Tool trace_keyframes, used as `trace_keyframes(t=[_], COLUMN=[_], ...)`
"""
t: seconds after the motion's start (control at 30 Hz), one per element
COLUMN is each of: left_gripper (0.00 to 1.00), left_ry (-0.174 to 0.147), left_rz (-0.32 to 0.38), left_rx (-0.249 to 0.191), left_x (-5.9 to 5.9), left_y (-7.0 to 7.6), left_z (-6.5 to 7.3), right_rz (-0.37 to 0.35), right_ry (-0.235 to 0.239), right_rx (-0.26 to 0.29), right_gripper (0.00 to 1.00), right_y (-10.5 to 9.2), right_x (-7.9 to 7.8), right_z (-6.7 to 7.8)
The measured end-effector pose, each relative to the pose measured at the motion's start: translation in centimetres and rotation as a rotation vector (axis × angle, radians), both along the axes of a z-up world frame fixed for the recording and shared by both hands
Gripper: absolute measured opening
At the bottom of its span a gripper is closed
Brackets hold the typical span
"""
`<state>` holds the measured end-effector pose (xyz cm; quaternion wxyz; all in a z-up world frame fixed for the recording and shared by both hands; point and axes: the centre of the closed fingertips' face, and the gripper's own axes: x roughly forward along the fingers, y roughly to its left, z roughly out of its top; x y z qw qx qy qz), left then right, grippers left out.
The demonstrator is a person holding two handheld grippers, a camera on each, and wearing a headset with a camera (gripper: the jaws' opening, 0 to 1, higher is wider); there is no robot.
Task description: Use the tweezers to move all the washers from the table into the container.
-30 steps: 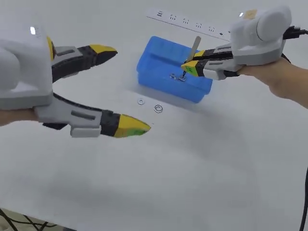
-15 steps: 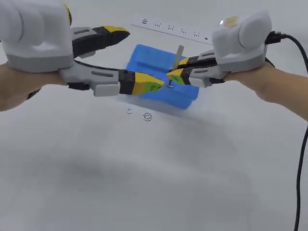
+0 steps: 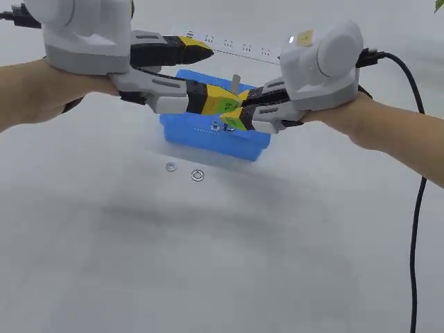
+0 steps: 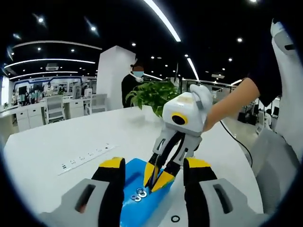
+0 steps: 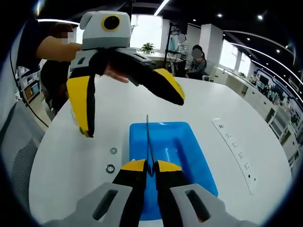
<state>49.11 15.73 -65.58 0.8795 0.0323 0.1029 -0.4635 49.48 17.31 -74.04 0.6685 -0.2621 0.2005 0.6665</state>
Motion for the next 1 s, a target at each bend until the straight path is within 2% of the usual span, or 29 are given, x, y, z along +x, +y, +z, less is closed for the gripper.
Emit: trace_keyframes(t=[0.1,0.23,0.4,0.53,0.6,0.8,0.93,1.0], left_gripper=[0.51,0.34,0.28,0.17,0.15,0.08,0.07,0.06], left_ry=[0.007,0.006,0.015,0.019,0.019,0.016,0.003,-0.017], left_rz=[-0.026,-0.076,-0.126,-0.129,-0.141,-0.173,-0.193,-0.200], left_rx=[0.002,0.023,0.063,0.079,0.056,0.057,0.074,0.096], left_x=[0.2,0.2,0.2,0.4,0.5,0.2,-0.2,-0.4], left_y=[-0.4,-0.7,-0.9,-1.0,-1.1,-1.3,-1.4,-1.4], left_z=[0.0,0.0,-0.7,-0.9,-0.7,-0.7,-0.8,-0.8], right_rz=[0.011,0.024,0.028,0.029,0.034,0.037,0.051,0.056], right_ry=[-0.002,-0.006,-0.004,0.005,0.003,0.008,0.004,0.001], right_rx=[-0.004,-0.012,-0.010,-0.006,-0.006,-0.006,-0.015,-0.019], right_gripper=[0.08,0.08,0.08,0.08,0.08,0.08,0.08,0.08], right_y=[-0.1,-0.2,-0.2,-0.1,0.0,0.1,0.1,0.1], right_x=[-0.1,-0.2,-0.3,-0.3,-0.4,-0.4,-0.7,-0.8], right_z=[0.0,-0.1,0.0,0.1,0.1,0.0,-0.2,-0.2])
